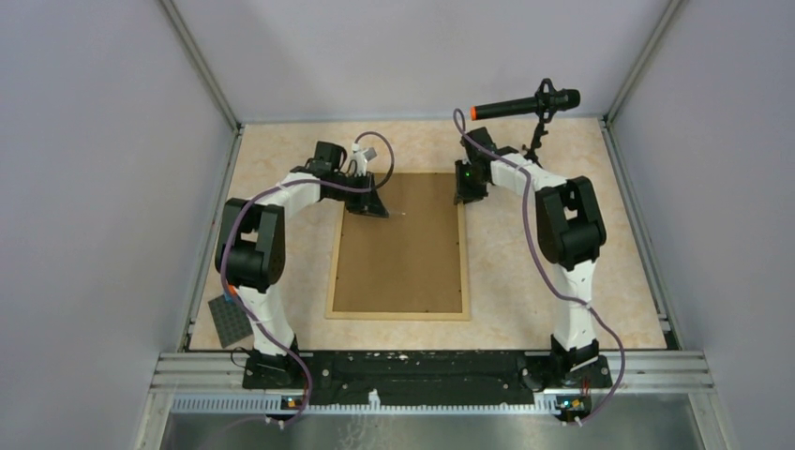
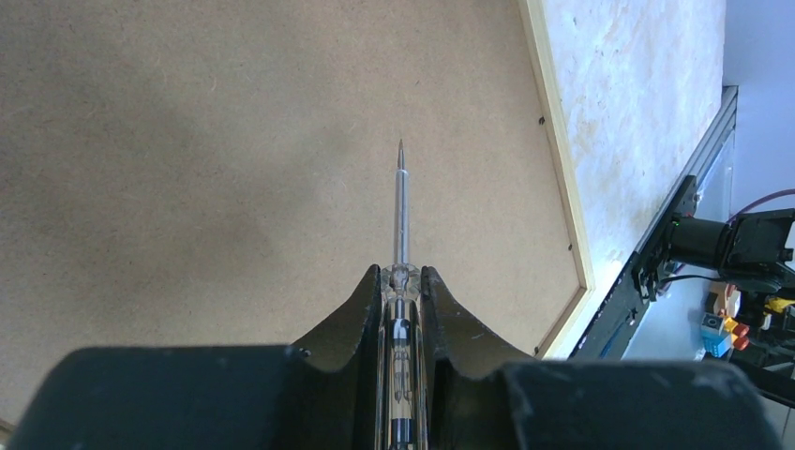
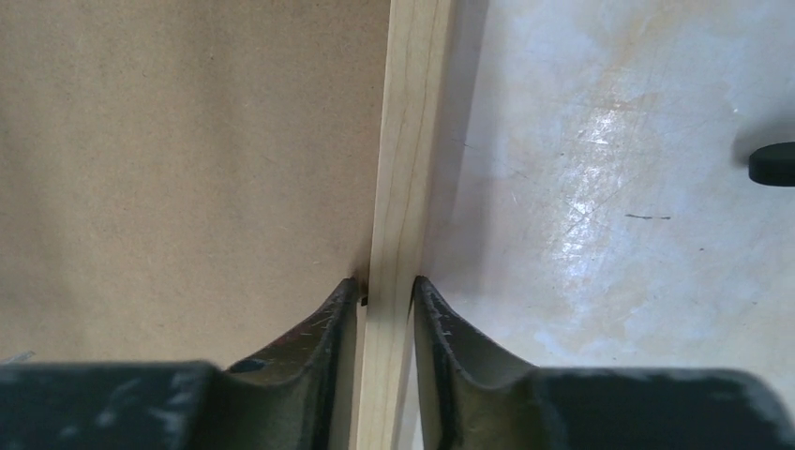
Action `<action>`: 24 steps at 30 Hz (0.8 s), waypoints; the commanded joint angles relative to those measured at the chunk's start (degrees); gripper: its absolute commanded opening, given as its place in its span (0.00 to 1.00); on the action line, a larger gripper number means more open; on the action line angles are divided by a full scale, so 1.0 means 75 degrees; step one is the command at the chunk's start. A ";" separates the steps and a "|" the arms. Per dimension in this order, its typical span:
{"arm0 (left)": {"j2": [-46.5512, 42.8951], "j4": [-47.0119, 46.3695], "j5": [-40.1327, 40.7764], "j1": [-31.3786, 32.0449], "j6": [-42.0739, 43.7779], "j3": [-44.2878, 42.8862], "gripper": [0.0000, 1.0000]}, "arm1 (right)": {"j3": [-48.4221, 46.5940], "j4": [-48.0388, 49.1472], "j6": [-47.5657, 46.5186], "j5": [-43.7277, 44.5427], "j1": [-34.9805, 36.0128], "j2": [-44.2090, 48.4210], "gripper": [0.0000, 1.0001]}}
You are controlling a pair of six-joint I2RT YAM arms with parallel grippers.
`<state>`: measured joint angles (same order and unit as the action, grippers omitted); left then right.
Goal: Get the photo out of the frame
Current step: Adjust the photo frame at the center of the board.
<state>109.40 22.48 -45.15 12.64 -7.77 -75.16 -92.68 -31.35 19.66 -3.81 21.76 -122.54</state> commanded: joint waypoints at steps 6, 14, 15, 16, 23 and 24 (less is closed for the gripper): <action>-0.0351 -0.0253 0.0043 0.0014 -0.0031 0.0024 0.00 | 0.0045 -0.0570 -0.0174 -0.0182 -0.0001 -0.0175 0.00; -0.0320 -0.0412 -0.0148 0.0013 -0.0204 0.0093 0.00 | 0.0344 -0.0067 -0.0020 -0.1609 -0.0346 -0.0007 0.00; -0.0294 -0.0427 -0.0191 0.0013 -0.0222 0.0089 0.00 | 0.0362 0.0009 0.0070 -0.1786 -0.0371 -0.0025 0.00; -0.0283 -0.0451 -0.0221 0.0013 -0.0245 0.0085 0.00 | 0.0394 0.0130 0.0144 -0.1999 -0.0400 -0.0030 0.00; -0.0284 -0.0432 -0.0342 0.0013 -0.0151 0.0092 0.00 | 0.0347 0.0585 0.0378 -0.2780 -0.0475 -0.0078 0.01; -0.0312 -0.0438 -0.0366 0.0015 -0.0158 0.0084 0.00 | 0.0308 0.0526 0.0343 -0.2781 -0.0475 -0.0047 0.12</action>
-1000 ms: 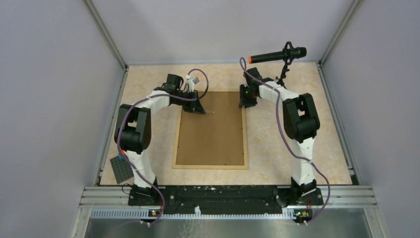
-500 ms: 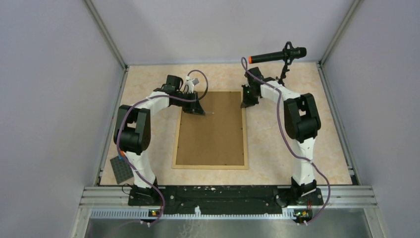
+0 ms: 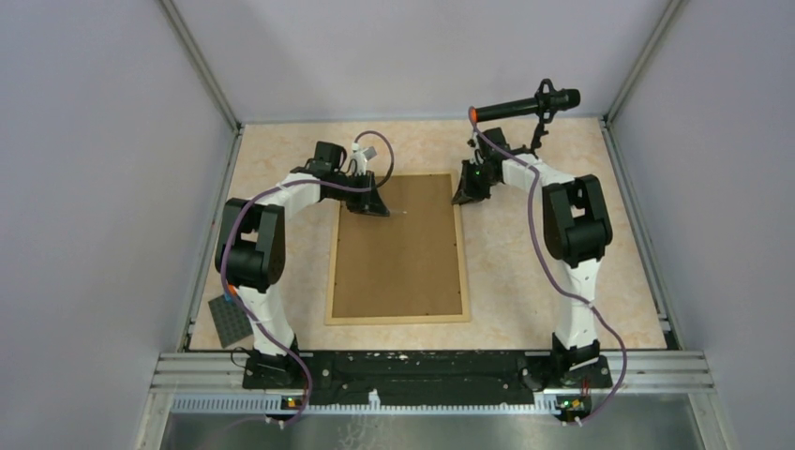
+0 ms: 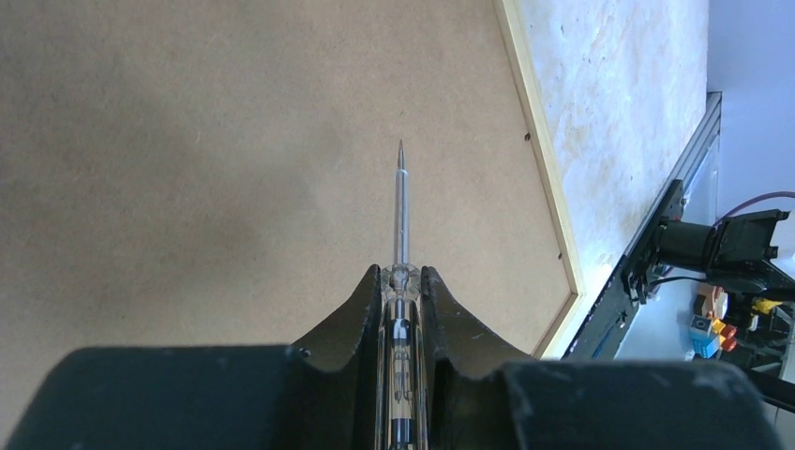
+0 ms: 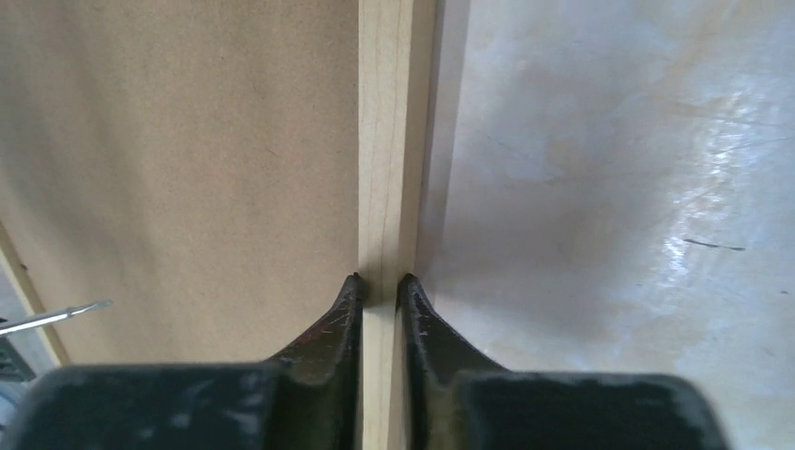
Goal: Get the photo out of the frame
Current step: Adjust the photo frame at the center of the board, then release the photo frame item from the photo frame.
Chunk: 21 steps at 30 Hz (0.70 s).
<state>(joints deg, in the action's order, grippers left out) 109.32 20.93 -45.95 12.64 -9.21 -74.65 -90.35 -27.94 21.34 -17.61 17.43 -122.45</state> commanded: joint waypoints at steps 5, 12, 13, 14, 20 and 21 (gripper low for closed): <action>-0.0634 -0.0527 -0.0270 0.0085 -0.0131 0.0197 0.00 | 0.0267 0.0219 0.0038 -0.0664 0.0052 0.0631 0.56; -0.0955 -0.1213 -0.0743 0.0638 -0.0896 0.1180 0.00 | 0.1337 0.0129 0.0027 -0.0952 0.0055 0.1634 0.60; -0.0951 -0.1467 -0.0792 0.0749 -0.1107 0.1339 0.00 | 0.1582 0.0143 0.0075 -0.0957 0.0061 0.1779 0.59; -0.0918 -0.1753 -0.0823 0.0854 -0.1327 0.1474 0.00 | 0.1813 0.0190 0.0124 -0.0966 0.0060 0.1927 0.59; -0.0503 -0.3081 -0.0686 0.1484 -0.2237 0.1672 0.00 | 0.2867 0.0525 0.0124 -0.1050 0.0059 0.2520 0.58; -0.0411 -0.3209 -0.0644 0.1559 -0.2331 0.1654 0.00 | 0.2955 0.0557 0.0120 -0.1042 0.0055 0.2568 0.57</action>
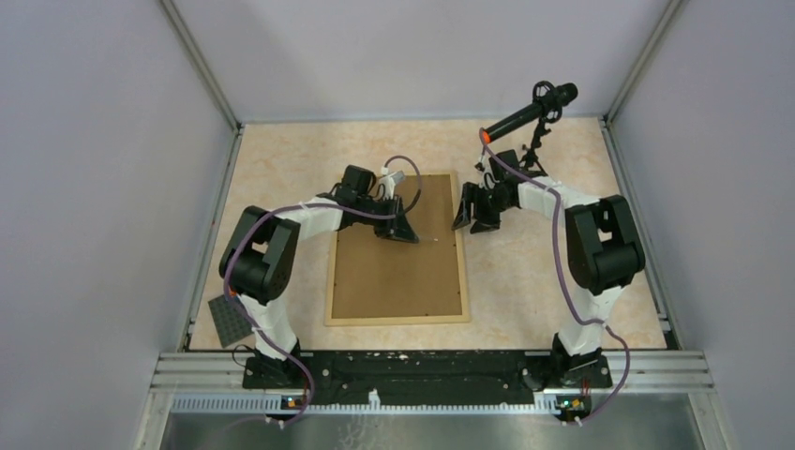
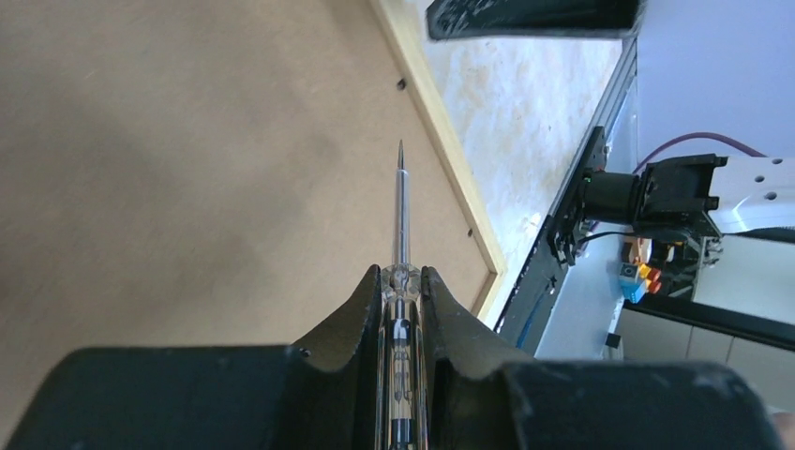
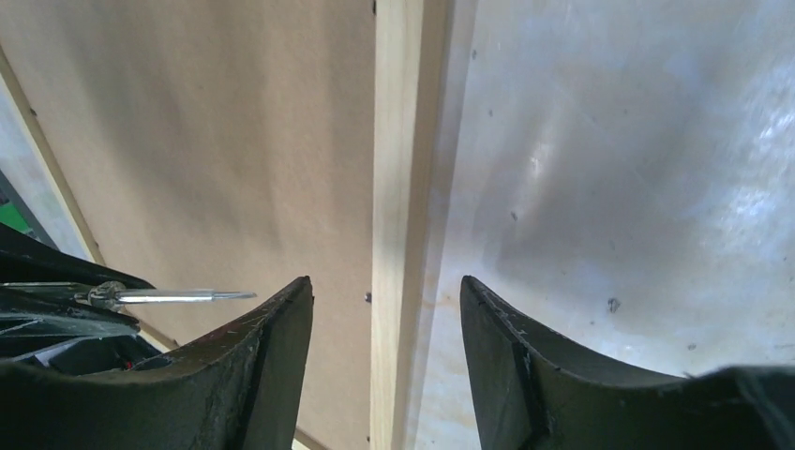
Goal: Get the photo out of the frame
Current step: Release the photo frame item from the photo frame.
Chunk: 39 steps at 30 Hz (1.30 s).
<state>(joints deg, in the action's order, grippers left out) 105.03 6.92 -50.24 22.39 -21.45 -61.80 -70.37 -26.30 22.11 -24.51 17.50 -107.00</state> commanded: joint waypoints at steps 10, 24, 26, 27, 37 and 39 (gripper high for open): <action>0.1165 -0.1958 -0.0147 0.0512 -0.1244 -0.0496 0.00 | 0.0583 0.0477 -0.0068 -0.0447 -0.0099 0.0432 0.48; 0.1347 -0.1792 -0.0184 0.0627 -0.1019 -0.0319 0.00 | 0.0900 0.0715 0.0044 -0.0950 -0.0118 0.0207 0.41; 0.1426 -0.1808 -0.0215 0.0650 -0.1024 -0.0356 0.00 | 0.0917 0.0728 0.0083 -0.0950 -0.0118 0.0156 0.40; 0.1448 -0.1808 -0.0210 0.0661 -0.1019 -0.0372 0.00 | 0.0921 0.0740 0.0087 -0.0934 -0.0118 0.0147 0.39; 0.1714 -0.1872 -0.0157 0.0803 -0.1030 -0.0509 0.00 | 0.0944 0.0625 0.0007 -0.0635 -0.0115 -0.0074 0.29; 0.1758 -0.1866 -0.0141 0.0810 -0.1045 -0.0525 0.00 | 0.0935 0.0605 0.0005 -0.0590 -0.0118 -0.0143 0.27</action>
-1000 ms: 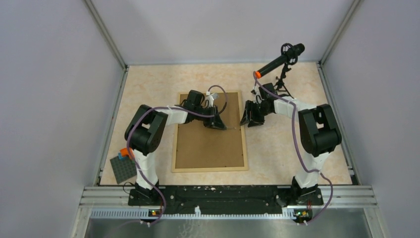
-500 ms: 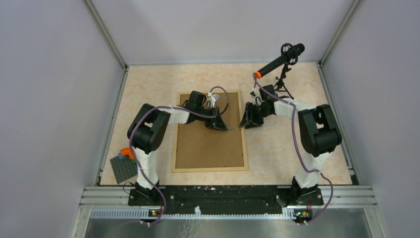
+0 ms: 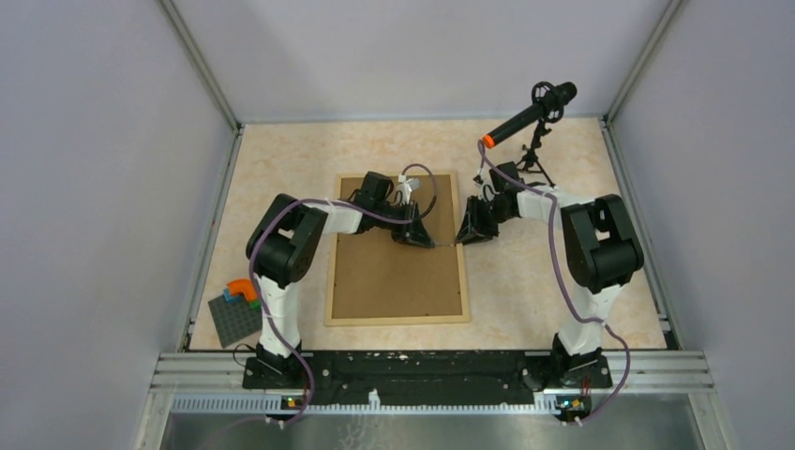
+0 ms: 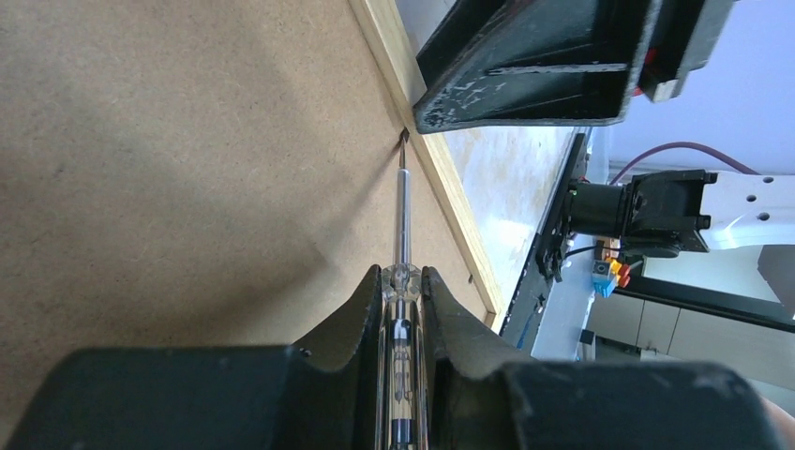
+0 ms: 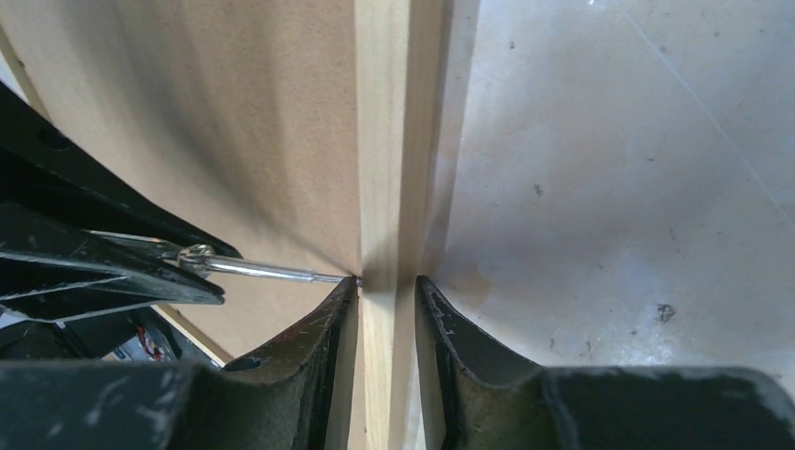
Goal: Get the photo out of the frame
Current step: Release the photo frame item from the photo frame.
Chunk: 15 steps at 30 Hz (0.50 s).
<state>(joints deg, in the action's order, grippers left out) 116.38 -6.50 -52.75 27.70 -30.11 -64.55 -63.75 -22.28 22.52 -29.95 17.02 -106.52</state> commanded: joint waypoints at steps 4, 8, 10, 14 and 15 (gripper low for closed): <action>0.0347 -0.0171 0.0216 0.0115 -0.0029 -0.0153 0.00 | 0.0072 0.0069 -0.0020 0.0174 -0.0054 -0.0291 0.24; 0.0538 -0.0196 0.0184 0.0181 -0.0070 -0.0235 0.00 | 0.0164 0.0176 0.0055 0.0211 -0.0023 -0.0416 0.20; 0.0636 -0.0253 0.0146 0.0206 -0.0098 -0.0250 0.00 | 0.0167 0.0191 0.0064 0.0235 0.0010 -0.0503 0.16; 0.0793 -0.0347 0.0126 0.0213 -0.0168 -0.0249 0.00 | 0.0196 0.0183 0.0127 0.0283 0.0097 -0.0628 0.07; 0.0833 -0.0376 0.0129 0.0216 -0.0188 -0.0258 0.00 | 0.0235 0.0198 0.0164 0.0294 0.0114 -0.0637 0.06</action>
<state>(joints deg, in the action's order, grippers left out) 119.20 -8.03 -55.77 27.27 -31.68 -65.89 -63.75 -22.20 23.46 -30.81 16.69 -108.18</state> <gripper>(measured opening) 0.219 0.180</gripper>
